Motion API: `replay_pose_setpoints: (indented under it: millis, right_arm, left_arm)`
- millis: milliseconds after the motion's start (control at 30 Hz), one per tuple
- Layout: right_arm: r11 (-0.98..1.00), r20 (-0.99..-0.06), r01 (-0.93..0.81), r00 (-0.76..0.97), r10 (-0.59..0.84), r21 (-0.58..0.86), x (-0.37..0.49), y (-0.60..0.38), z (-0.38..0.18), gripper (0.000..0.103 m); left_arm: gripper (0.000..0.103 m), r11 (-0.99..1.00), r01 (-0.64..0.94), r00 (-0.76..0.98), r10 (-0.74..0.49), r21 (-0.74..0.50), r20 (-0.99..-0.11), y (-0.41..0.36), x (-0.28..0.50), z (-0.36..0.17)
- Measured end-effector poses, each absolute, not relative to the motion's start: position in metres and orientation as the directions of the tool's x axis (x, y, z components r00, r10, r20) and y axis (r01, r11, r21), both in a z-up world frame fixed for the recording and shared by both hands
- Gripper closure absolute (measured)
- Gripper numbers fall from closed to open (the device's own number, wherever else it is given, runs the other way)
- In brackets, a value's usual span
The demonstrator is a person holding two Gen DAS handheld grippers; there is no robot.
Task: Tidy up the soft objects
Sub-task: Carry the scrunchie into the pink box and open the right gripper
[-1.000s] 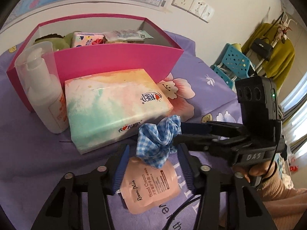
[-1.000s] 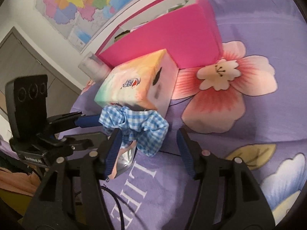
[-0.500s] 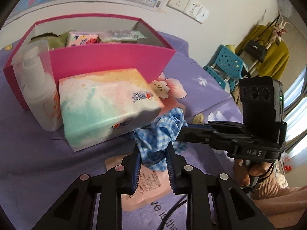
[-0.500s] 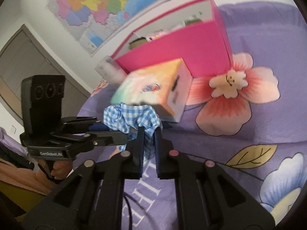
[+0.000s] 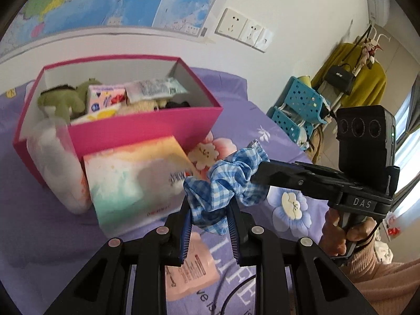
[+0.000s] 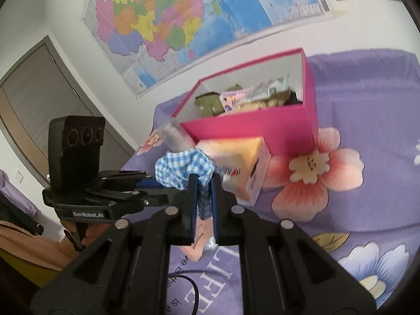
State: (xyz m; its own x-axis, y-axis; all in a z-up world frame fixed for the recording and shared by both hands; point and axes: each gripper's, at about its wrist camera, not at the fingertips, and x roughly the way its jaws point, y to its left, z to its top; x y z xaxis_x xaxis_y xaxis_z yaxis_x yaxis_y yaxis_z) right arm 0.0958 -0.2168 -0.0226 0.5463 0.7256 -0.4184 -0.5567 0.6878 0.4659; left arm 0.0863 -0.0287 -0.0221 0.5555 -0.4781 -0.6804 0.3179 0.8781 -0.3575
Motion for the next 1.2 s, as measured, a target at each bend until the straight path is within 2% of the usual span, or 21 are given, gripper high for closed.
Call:
replay_pose_setpoints:
  millis: [733,1200]
  right_arm:
    - [0.716,-0.333,-0.540,0.642,0.691,0.443,0.166,-0.224,0.039,0.092]
    - [0.736,-0.361,-0.429,0.671,0.648,0.524,0.241,-0.236,0.035,0.092]
  left_arm:
    - [0.079,0.912,0.245,0.622,-0.407,-0.328,-0.669,-0.025,0.192,0.031]
    - [0.077,0.937,0.126,0.582,-0.336,-0.325,-0.741,-0.019,0.260,0.015]
